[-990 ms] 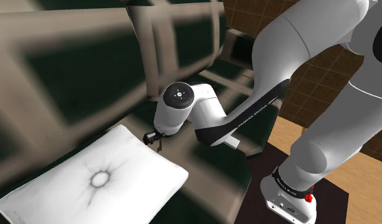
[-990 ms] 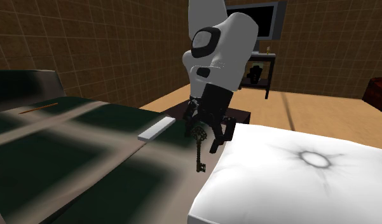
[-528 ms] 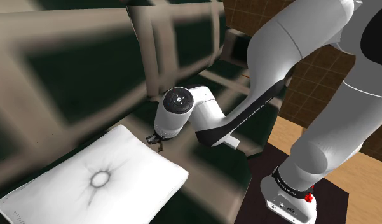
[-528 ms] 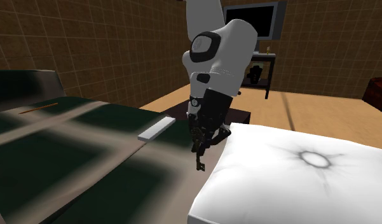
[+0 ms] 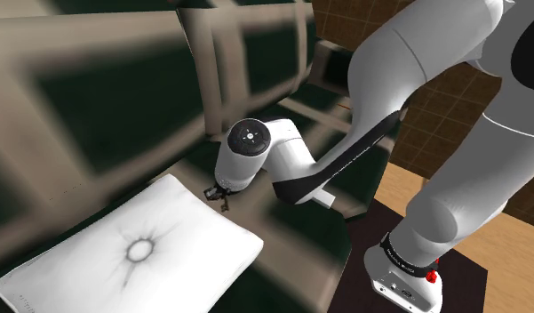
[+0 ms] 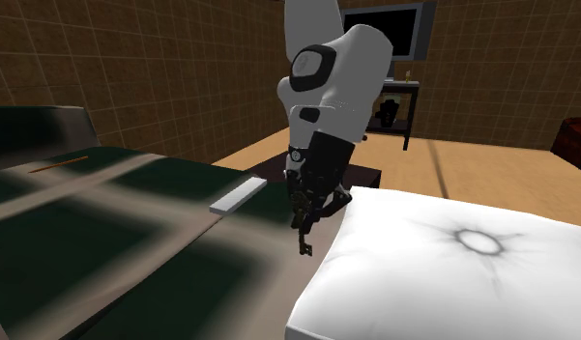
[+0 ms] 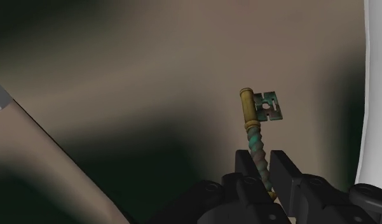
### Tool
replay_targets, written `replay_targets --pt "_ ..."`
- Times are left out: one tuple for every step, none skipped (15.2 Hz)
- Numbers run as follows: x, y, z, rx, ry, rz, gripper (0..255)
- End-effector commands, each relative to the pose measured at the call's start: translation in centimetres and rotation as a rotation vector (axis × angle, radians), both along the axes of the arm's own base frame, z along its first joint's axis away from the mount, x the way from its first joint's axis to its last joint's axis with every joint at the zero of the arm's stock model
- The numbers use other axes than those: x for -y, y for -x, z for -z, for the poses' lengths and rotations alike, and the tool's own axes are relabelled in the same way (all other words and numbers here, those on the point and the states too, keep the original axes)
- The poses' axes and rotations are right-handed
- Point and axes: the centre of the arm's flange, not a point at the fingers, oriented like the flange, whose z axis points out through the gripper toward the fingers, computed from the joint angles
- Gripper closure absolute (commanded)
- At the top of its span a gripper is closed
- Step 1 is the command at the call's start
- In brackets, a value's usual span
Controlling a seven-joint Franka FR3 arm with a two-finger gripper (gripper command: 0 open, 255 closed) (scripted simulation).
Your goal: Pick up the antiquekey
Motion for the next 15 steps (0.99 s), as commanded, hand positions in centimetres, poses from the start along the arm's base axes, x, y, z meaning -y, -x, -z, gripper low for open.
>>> replay_targets --pt "0.0 0.0 -0.9 -0.001 0.0 0.0 255" --pt "0.0 0.0 -1.5 -0.001 0.0 0.0 255" --pt "0.0 0.0 -2.0 -0.001 0.0 0.0 255" --pt "0.0 0.0 -2.5 -0.001 0.0 0.0 255" --pt "0.0 0.0 -3.1 -0.001 0.0 0.0 255" --pt "0.0 0.0 -3.6 -0.001 0.0 0.0 255" --pt "0.0 0.0 -4.1 -0.001 0.0 0.0 255" --pt "0.0 0.0 -4.6 -0.001 0.0 0.0 255" --pt "0.0 0.0 -5.2 -0.001 0.0 0.0 255" --pt "0.0 0.0 -5.7 -0.001 0.0 0.0 255" --pt "0.0 0.0 -6.2 -0.001 0.0 0.0 255" --pt "0.0 0.0 -6.8 -0.001 0.0 0.0 255" --pt "0.0 0.0 -7.3 -0.001 0.0 0.0 255" --pt "0.0 0.0 -7.4 -0.001 0.0 0.0 255" --pt "0.0 0.0 -7.4 -0.001 0.0 0.0 255"
